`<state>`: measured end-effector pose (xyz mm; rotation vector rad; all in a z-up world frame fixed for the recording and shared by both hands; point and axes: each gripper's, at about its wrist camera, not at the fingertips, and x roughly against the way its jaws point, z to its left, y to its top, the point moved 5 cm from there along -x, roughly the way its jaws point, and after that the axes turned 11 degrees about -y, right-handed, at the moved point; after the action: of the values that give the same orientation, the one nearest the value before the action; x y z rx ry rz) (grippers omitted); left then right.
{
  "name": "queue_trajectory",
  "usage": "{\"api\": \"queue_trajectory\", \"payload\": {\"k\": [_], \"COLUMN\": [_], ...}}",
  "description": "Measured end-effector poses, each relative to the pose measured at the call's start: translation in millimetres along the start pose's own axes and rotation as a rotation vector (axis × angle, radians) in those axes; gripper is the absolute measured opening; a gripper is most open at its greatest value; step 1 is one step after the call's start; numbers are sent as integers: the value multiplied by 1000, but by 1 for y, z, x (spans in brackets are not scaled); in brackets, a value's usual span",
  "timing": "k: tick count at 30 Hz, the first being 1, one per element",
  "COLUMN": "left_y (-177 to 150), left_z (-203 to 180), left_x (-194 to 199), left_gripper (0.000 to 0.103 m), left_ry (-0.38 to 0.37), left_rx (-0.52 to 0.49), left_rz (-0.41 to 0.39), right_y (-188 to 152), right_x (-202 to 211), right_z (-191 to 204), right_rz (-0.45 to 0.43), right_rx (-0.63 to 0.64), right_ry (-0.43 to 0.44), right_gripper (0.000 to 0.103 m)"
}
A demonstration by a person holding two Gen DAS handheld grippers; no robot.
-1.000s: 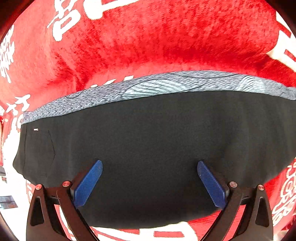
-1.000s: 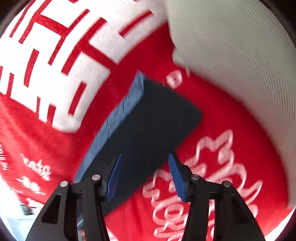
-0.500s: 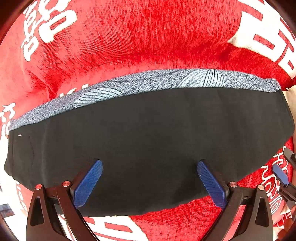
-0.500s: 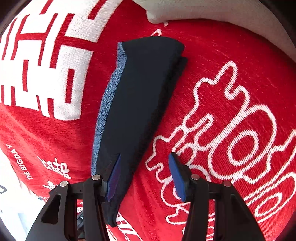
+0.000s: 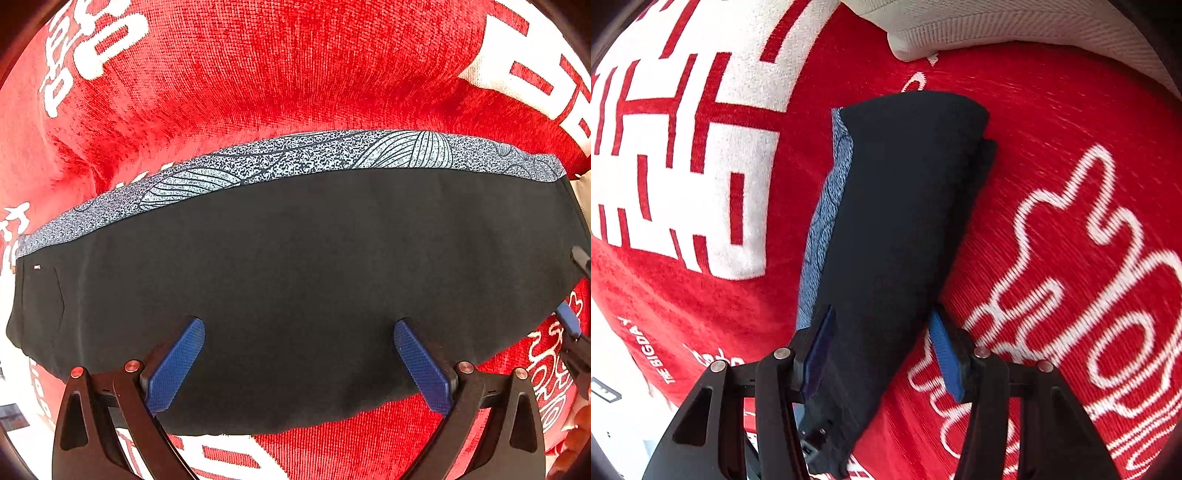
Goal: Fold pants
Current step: 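Press and smooth the folded trousers with the right tool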
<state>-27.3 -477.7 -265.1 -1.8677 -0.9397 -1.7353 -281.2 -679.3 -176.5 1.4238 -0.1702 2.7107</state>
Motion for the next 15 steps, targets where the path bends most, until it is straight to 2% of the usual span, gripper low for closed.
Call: {"api": "queue_trajectory", "payload": {"k": [7, 15], "left_y": [-7, 12], "left_z": [-3, -33], "left_x": [0, 16], "left_gripper": [103, 103], "left_ry": [9, -49], "left_rx": [-3, -2], "left_rz": [-7, -62], "right_y": [9, 15], "right_x": [-5, -3], "right_z": [8, 10], "right_rz": [1, 4], "right_rx": [14, 65], "right_ry": [31, 71], "right_gripper": [59, 59]}}
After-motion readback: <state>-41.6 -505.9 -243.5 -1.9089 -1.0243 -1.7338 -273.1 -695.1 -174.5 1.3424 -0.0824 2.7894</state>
